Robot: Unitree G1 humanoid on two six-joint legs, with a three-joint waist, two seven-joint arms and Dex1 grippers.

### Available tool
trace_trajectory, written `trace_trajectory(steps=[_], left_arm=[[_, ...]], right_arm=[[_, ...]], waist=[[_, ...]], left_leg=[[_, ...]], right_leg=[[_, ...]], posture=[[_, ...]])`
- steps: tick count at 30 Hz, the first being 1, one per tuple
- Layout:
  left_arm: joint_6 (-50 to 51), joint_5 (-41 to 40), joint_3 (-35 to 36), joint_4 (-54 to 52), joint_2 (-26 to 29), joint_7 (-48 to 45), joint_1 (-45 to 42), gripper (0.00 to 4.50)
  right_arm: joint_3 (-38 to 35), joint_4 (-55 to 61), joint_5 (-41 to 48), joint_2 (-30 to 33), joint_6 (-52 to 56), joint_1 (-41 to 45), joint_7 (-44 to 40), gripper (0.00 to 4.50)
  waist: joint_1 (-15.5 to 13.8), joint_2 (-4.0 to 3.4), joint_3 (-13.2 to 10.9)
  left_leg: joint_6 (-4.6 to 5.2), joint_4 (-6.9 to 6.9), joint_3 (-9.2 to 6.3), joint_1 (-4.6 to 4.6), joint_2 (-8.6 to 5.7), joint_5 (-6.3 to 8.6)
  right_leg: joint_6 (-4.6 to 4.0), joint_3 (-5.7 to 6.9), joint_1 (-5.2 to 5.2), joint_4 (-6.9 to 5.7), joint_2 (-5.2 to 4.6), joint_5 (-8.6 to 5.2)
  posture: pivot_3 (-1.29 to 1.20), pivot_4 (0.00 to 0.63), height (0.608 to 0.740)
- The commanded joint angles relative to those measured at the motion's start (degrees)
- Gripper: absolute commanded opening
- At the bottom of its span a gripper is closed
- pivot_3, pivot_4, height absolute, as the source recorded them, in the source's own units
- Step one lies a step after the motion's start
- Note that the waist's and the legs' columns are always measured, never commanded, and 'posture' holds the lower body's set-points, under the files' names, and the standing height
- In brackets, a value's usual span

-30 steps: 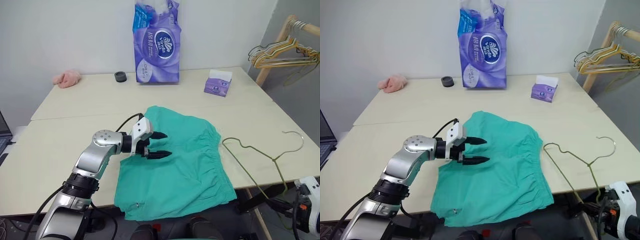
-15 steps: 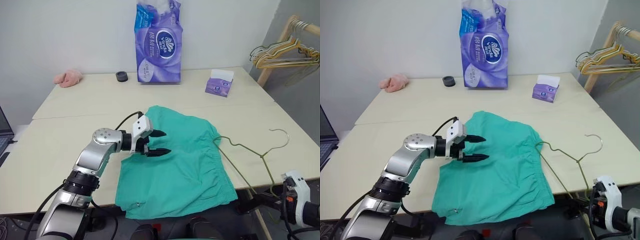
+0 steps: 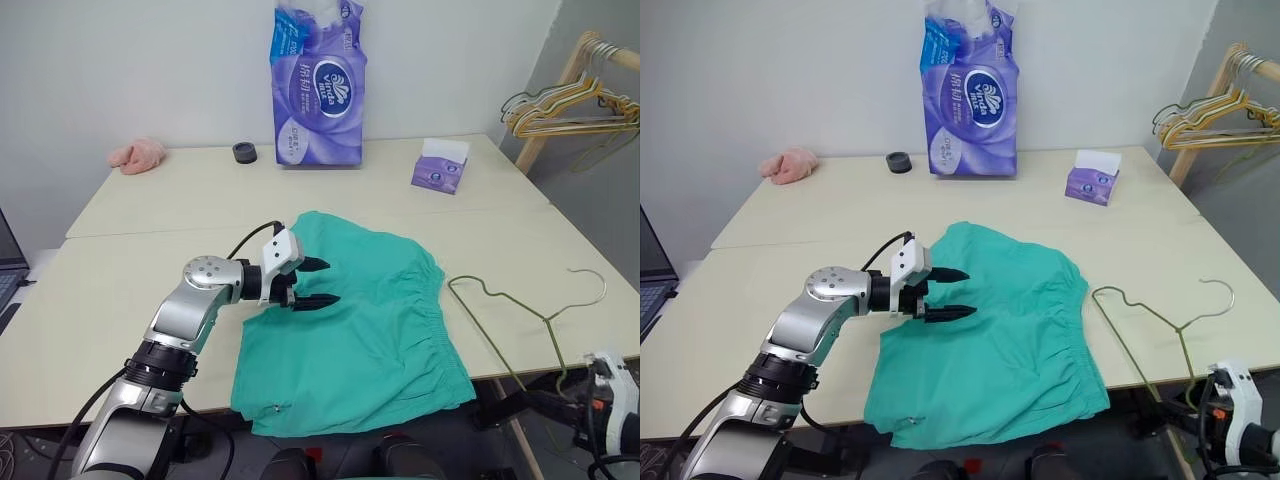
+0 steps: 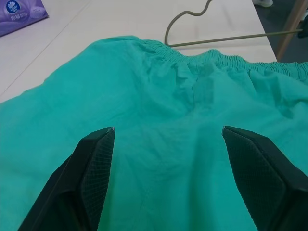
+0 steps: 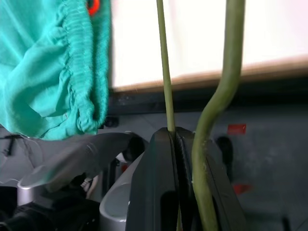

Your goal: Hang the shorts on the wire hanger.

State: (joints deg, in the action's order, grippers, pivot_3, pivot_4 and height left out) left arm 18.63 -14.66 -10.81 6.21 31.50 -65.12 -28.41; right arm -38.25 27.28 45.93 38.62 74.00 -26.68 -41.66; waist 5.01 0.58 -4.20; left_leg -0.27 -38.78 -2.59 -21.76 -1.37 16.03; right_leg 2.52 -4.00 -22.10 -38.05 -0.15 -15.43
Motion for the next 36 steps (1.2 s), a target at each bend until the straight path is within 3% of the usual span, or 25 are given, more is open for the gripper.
trace_trajectory(steps=[1, 13, 22, 28, 36], left_arm=[[-1.17, -0.07, 1.24, -0.38, 0.42, 0.09, -1.14, 3.77], [-2.24, 0.34, 1.14, 0.45, 0.37, 0.02, -1.17, 3.77], [-2.51, 0.46, 1.26, 0.12, 0.62, 0.37, -0.42, 3.77], [-2.61, 0.52, 1.22, 0.09, 0.85, 0.56, -0.4, 3.77], [-2.83, 0.59, 1.06, -0.1, 0.99, 0.41, -0.22, 3.77]], right_arm=[[-1.38, 2.12, 2.91, -0.18, 0.59, 0.2, 0.53, 0.0], [1.57, 2.9, 9.1, 2.4, 4.82, 4.09, 2.11, 0.0], [6.39, 0.98, 6.52, 5.5, 1.92, 4.61, 1.62, 0.0], [4.17, -1.98, 7.27, 8.94, -0.28, 4.6, -1.63, 0.0], [5.15, -2.6, 5.51, 8.89, -2.97, 0.9, -2.02, 0.0]], waist=[[0.05, 0.0, 0.0], [0.0, 0.01, 0.0], [0.03, 0.03, -0.02], [-0.04, 0.03, -0.02], [-0.09, 0.04, -0.02]], left_leg=[[0.0, 0.0, 0.0, 0.0, 0.0, 0.0], [0.01, 0.01, 0.0, -0.01, 0.0, 0.0], [0.01, 0.01, 0.01, 0.0, 0.01, 0.01], [0.02, 0.0, 0.03, -0.01, 0.0, 0.01], [0.02, 0.01, 0.03, -0.01, 0.0, 0.01]], right_leg=[[0.0, 0.0, 0.0, 0.0, 0.0, 0.0], [0.0, 0.0, 0.0, 0.01, 0.0, 0.0], [0.01, -0.01, 0.0, 0.02, 0.0, 0.0], [0.01, -0.01, 0.0, 0.02, 0.0, 0.0], [0.01, -0.02, -0.01, 0.03, 0.0, 0.0]], posture=[[-0.17, 0.048, 0.74], [-0.16, 0.049, 0.74], [-0.16, 0.05, 0.74], [-0.16, 0.05, 0.74], [-0.15, 0.047, 0.74]])
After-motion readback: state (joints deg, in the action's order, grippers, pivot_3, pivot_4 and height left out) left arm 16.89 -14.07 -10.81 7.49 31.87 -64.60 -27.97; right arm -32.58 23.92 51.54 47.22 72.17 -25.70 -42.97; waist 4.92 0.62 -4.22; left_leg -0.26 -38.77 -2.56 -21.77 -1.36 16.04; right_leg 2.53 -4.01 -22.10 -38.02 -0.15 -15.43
